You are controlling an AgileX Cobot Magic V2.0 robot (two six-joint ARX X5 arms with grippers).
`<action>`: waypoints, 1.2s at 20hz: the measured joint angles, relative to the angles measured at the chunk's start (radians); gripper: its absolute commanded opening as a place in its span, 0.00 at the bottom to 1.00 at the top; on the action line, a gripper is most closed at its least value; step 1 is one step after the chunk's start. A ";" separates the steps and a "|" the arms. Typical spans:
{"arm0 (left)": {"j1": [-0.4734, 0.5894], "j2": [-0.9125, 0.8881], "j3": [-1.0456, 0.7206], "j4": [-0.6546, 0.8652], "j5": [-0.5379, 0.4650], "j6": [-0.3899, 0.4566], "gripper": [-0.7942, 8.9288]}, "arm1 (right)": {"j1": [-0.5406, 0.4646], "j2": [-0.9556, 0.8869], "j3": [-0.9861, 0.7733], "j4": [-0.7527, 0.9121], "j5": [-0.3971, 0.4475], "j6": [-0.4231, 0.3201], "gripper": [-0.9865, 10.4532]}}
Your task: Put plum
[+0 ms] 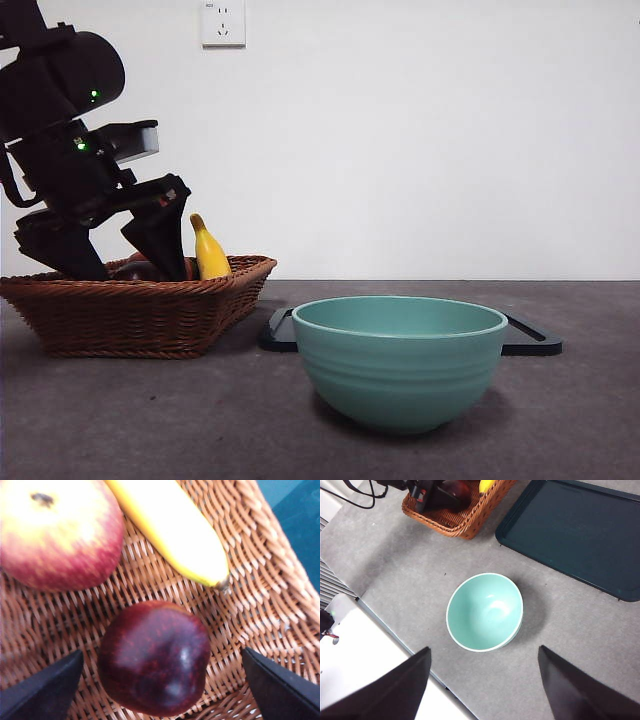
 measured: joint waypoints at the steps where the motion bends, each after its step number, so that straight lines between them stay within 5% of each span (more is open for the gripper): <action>1: 0.000 0.005 0.000 0.000 0.000 0.000 0.59 | 0.000 0.000 0.000 0.000 0.000 0.000 0.38; 5: -0.002 0.023 0.000 -0.002 0.000 0.000 0.57 | 0.000 0.000 0.000 0.000 0.000 0.000 0.38; 8: -0.010 0.023 0.000 0.002 -0.009 0.002 0.43 | 0.000 0.000 0.000 0.000 0.000 0.000 0.38; 17: -0.010 -0.012 0.002 -0.012 -0.002 0.003 0.42 | 0.000 0.000 0.000 0.000 0.002 0.000 0.38; 24: -0.049 -0.297 0.002 -0.057 0.109 -0.035 0.42 | 0.000 0.000 0.000 0.001 0.003 0.000 0.38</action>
